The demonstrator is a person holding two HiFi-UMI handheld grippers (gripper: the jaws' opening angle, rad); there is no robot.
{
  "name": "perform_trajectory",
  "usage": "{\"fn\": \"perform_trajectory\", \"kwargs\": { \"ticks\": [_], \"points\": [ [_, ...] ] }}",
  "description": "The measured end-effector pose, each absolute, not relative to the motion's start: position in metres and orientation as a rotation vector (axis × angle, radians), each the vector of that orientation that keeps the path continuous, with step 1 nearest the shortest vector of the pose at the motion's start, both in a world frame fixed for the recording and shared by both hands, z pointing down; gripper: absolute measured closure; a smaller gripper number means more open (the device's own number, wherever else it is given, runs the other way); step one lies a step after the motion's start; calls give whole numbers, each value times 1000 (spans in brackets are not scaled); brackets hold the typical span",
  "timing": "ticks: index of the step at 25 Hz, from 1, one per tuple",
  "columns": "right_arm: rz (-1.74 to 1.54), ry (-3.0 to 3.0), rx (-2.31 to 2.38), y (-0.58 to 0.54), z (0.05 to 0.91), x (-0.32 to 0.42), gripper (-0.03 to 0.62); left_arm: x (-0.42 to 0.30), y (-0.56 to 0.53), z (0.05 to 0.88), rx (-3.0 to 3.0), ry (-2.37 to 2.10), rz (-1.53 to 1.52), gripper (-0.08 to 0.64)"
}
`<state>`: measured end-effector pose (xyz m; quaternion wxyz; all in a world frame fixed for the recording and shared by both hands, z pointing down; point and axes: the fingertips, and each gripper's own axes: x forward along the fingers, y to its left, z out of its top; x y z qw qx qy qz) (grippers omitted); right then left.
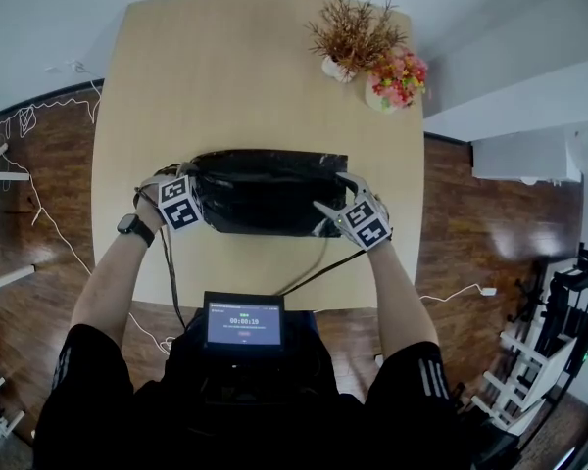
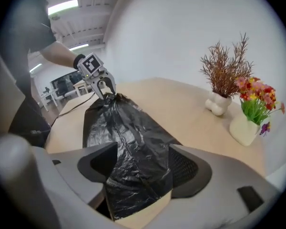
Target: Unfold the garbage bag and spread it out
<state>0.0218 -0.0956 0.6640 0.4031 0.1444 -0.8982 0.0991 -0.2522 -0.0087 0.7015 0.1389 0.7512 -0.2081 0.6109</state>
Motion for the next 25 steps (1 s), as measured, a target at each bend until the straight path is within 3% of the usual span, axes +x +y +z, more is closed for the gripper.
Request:
{"fn": "perform_trajectory", "kwargs": {
  "ticks": [6,16,25],
  "points": [
    [300,-2488,439,-99,616,8,229,-247,-31,637,2256,-896,1530,343],
    [500,-2606,769,-96,553,-1,224,-248,-21,559,2431,-1010,1139,344],
    [483,-2854,857,-73,456,16,219,-246,16,532,2402,-1064,993,344]
  ]
}}
